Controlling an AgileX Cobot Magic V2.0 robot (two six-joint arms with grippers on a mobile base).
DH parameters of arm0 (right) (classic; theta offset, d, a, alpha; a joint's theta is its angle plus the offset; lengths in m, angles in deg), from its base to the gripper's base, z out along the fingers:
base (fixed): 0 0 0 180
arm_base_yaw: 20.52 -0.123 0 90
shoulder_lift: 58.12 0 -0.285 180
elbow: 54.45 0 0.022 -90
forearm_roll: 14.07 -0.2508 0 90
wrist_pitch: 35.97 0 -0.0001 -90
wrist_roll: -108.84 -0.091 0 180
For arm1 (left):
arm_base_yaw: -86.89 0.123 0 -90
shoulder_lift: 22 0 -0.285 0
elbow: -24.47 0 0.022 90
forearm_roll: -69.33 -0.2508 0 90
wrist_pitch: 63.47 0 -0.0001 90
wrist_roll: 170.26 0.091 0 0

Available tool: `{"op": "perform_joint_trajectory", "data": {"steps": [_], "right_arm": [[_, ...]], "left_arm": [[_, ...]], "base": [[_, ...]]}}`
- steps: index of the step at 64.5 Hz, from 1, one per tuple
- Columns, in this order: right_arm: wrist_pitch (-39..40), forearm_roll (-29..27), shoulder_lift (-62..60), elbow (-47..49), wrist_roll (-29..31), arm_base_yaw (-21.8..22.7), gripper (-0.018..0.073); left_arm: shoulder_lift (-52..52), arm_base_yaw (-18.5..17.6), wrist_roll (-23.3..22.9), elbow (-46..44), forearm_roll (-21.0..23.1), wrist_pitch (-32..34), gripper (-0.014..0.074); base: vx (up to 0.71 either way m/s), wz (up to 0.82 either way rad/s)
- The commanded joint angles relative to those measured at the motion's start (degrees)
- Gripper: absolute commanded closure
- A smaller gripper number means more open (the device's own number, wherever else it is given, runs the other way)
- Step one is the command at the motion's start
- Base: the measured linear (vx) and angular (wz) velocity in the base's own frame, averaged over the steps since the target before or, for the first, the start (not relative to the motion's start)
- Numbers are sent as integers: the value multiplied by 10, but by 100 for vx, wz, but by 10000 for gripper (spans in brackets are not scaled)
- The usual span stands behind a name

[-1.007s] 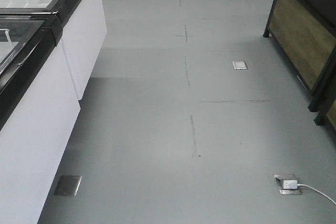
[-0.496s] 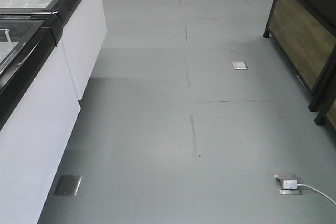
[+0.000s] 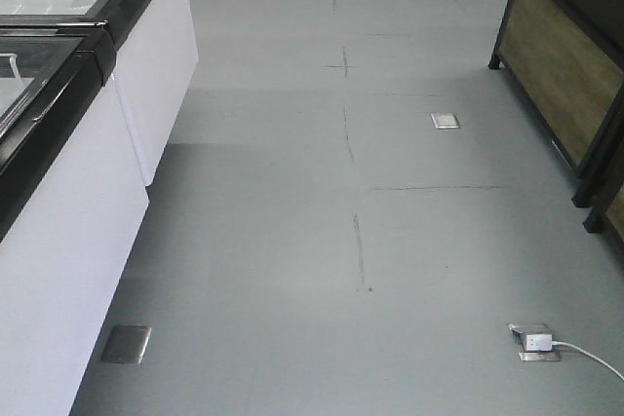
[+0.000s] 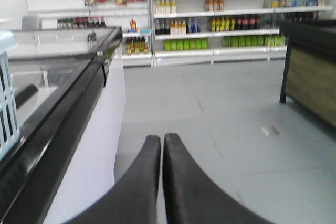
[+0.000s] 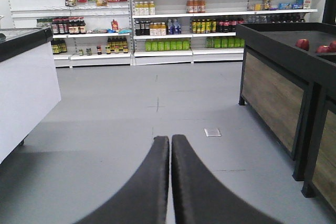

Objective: Left arm holds basket, right arm returns cookies

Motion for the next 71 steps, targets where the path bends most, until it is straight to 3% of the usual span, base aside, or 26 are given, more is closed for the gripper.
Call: {"op": "perform_joint_trajectory", "data": {"steps": [1,16,29,38,71], "right_arm": [[46,0,-4,-2,6,3,567],[46,0,-4,-2,6,3,567],[46,0,-4,-2,6,3,567],[46,0,-4,-2,6,3,567],[46,0,-4,-2,6,3,567]], "left_arm": [[-9,0,-33,-24,2,101,604],[72,0,-35,-85,1,101,603],[242,0,-36,-192,1,109,603],[331,0,-63,-269,1,56,603],[378,0,-68,-286,1,45,603]], "base": [[0,0],[0,0],[0,0],[0,0],[0,0]]}}
